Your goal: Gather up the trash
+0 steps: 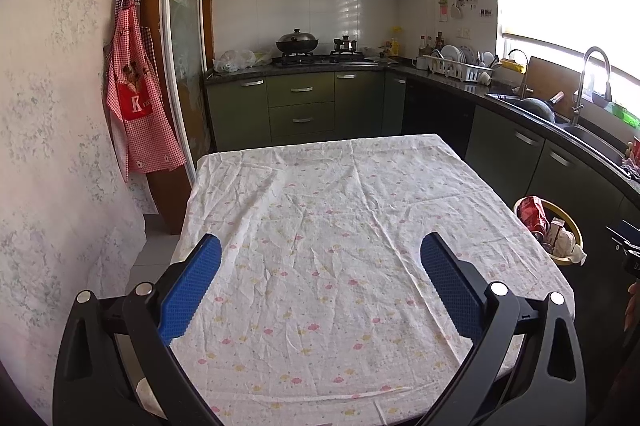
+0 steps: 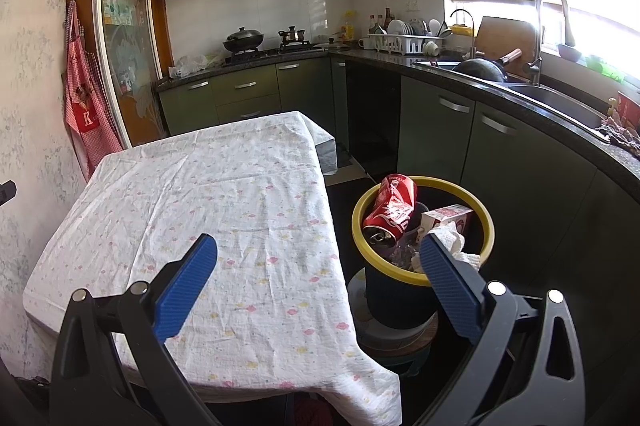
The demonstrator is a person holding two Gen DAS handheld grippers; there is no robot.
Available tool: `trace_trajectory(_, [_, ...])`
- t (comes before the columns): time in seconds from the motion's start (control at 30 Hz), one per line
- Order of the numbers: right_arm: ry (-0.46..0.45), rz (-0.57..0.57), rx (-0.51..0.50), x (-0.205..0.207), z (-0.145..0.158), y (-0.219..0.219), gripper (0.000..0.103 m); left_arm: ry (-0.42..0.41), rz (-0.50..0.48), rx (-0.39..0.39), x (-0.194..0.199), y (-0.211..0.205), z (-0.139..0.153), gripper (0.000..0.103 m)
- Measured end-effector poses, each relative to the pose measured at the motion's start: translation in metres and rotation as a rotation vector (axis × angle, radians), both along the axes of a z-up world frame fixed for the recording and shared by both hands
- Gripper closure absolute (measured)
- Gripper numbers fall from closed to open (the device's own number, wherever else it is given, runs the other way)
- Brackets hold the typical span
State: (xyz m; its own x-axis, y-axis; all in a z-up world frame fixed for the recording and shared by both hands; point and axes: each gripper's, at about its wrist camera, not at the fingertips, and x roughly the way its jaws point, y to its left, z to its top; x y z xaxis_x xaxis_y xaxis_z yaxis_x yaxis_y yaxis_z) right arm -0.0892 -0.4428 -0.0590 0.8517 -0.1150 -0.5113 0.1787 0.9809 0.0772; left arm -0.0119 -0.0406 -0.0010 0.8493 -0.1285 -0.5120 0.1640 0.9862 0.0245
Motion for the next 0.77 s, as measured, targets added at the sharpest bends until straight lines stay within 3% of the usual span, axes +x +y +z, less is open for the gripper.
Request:
trace_trajectory(0.23, [0.006,0.001,0.0,0.003,-0.003,0.001,0.007,0.014,-0.002,-0.001,0.005,-0.003,-0.002,0.005])
trace_trajectory(0.47, [0.013,0.0,0.0,0.005,-0.006,0.002,0.007,-0.039,-0.004,0.0,0.003,-0.003,0.001,0.005])
trace_trajectory(0.6, [0.025,0.005,-0.02,0.012,-0.006,0.002,0.007,0.012,0.006,-0.003,0.019,0.0,-0.003,0.005])
trace_trajectory(0.77, [0.05,0.057,-0.052,0.042,-0.001,0.011,0.007,0.085,0.006,0.006,0.066,0.006,-0.016,0.005])
